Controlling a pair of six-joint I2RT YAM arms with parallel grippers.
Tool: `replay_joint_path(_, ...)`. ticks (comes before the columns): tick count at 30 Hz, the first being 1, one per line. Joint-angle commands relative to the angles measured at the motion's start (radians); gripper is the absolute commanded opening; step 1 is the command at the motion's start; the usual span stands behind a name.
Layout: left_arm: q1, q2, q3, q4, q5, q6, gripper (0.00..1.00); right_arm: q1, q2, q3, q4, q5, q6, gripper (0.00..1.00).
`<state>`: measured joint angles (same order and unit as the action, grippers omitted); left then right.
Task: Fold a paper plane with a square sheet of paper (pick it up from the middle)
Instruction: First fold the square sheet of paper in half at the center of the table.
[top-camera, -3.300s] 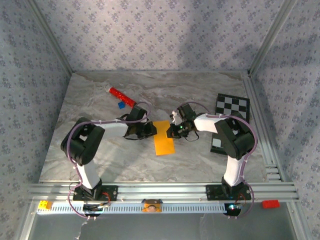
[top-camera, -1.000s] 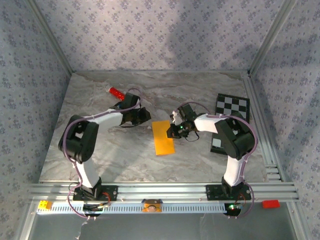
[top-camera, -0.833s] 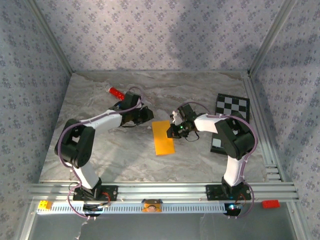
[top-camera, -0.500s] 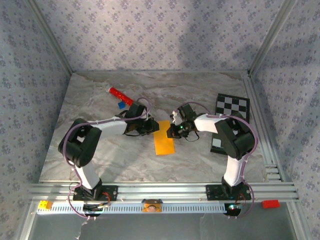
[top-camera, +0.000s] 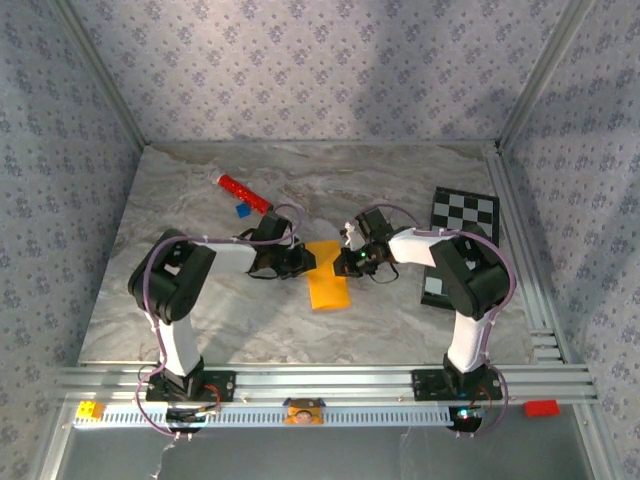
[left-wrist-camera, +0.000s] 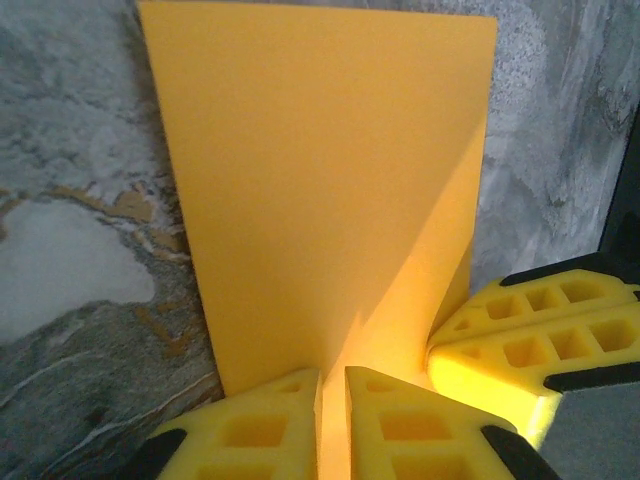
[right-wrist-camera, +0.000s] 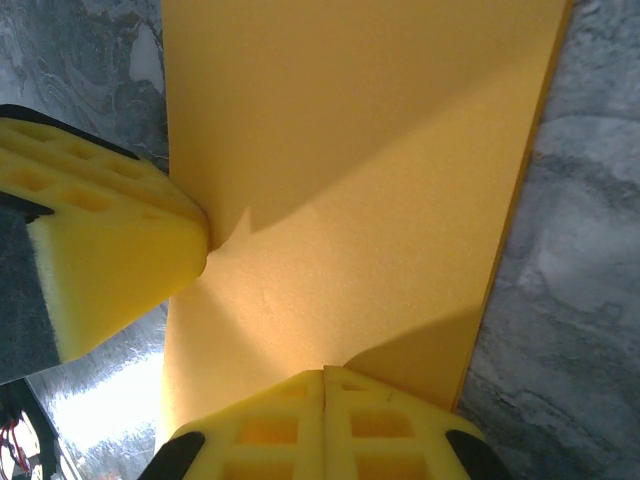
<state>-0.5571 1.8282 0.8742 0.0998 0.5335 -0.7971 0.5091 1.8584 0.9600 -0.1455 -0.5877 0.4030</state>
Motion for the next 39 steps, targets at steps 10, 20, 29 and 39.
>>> replay_joint_path(10,0.02,0.015,0.029,0.012,-0.005,0.0,0.15,-0.006,0.061,-0.069,-0.156,0.161,0.005,0.0)
replay_joint_path(20,0.031,-0.011,-0.026,-0.061,-0.108,-0.028,0.14,-0.004,0.061,-0.07,-0.154,0.16,0.008,0.0)
replay_joint_path(29,0.009,-0.097,0.103,-0.219,-0.017,0.016,0.15,-0.006,0.052,-0.07,-0.152,0.16,0.014,0.0)
replay_joint_path(39,-0.078,-0.106,0.032,-0.173,0.022,-0.026,0.15,-0.006,0.047,-0.07,-0.148,0.16,0.028,0.0)
